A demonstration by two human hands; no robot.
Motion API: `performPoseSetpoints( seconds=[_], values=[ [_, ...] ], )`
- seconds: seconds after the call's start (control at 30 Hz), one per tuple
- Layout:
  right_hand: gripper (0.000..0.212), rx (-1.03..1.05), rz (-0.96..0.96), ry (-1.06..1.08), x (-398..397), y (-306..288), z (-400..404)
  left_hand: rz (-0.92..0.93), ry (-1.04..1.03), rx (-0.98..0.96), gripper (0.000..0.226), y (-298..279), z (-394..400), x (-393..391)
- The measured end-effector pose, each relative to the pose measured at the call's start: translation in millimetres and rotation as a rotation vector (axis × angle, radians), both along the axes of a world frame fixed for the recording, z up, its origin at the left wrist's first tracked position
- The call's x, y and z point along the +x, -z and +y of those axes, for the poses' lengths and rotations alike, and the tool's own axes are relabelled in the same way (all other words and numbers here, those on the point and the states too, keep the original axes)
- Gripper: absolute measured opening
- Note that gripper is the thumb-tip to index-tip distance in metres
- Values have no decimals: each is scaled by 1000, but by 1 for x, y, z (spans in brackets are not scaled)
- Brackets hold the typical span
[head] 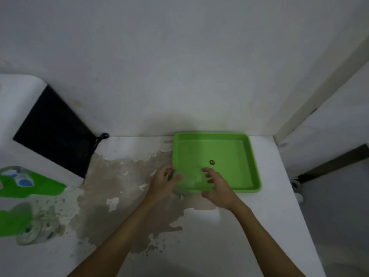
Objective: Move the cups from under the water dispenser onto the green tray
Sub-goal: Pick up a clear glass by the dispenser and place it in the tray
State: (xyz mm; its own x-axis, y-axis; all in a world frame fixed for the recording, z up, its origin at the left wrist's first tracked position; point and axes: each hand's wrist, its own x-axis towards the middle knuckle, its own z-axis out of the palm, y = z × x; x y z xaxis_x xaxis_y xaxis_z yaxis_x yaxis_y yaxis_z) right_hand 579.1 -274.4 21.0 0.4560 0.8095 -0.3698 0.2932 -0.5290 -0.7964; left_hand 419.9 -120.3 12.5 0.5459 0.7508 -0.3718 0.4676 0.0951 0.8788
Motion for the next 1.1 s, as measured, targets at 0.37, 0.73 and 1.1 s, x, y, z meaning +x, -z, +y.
performPoseSetpoints(
  seconds=[0.37,0.73,1.1],
  values=[
    [57,67,148,232,30,32,19,226,425,452,51,27,3,56],
    [50,52,155,305,38,38,21,332,513,595,56,47,-7,72],
    [27,164,-45,177,-17,1,34,105,338,490,33,4,9,0]
  ],
)
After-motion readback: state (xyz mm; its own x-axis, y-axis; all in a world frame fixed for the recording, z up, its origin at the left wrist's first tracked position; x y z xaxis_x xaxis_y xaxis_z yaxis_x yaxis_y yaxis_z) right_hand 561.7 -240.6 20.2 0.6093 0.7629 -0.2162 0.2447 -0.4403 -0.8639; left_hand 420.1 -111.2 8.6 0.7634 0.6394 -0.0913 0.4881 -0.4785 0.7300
